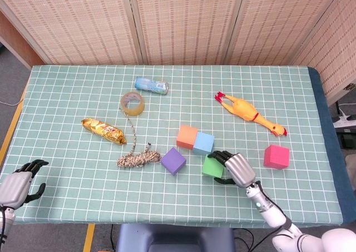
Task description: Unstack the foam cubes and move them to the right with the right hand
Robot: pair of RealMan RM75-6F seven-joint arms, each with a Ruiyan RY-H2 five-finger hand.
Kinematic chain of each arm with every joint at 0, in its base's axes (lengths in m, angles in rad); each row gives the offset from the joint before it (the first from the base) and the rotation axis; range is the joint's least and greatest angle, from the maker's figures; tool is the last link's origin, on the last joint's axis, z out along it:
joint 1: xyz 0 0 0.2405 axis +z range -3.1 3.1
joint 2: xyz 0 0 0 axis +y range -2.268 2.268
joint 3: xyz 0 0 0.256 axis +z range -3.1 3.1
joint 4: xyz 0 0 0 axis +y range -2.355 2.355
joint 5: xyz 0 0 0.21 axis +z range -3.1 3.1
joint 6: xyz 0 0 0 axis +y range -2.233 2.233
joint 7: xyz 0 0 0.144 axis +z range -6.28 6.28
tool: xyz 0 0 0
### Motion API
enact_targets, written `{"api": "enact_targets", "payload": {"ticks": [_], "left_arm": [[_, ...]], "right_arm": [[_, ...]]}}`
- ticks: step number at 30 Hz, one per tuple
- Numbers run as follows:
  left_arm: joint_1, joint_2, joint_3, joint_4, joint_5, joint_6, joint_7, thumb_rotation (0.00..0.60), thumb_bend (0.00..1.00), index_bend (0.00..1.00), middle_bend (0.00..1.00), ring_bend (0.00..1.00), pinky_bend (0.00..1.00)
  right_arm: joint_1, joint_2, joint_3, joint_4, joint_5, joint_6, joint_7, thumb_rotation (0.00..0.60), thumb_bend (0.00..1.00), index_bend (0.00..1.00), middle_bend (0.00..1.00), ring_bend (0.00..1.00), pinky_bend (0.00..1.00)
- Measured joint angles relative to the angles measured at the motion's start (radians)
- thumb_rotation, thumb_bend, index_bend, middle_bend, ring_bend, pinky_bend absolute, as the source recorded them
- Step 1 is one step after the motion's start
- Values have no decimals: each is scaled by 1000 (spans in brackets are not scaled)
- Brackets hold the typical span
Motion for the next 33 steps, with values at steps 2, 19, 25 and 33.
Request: {"api": "enact_targets", "payload": {"ticks": [2,19,25,33], "left_arm": [[-1,-1,0,-1,-1,-2,4,600,463,213,170,190,370],[0,-4,2,-8,4,1,12,600,462,213,170,190,370],[0,-3,-1,-6,-2,0,7,600,463,213,170,191,370],[1,-2,0,-7,2,2,7,600,463,213,169,191,369]], "right_arm": [[-12,66,-11,-78,6,-11,-43,600,110,637,612,639,839],[-71,475,-191,-446,12,-214,-62,600,107,244,304,207,481],[-64,493,-173,-472,14,-227,-40,600,98,37,93,8,227],[-36,550,-174,-566,-11,-259,15,600,88,0,47,0,169]]}}
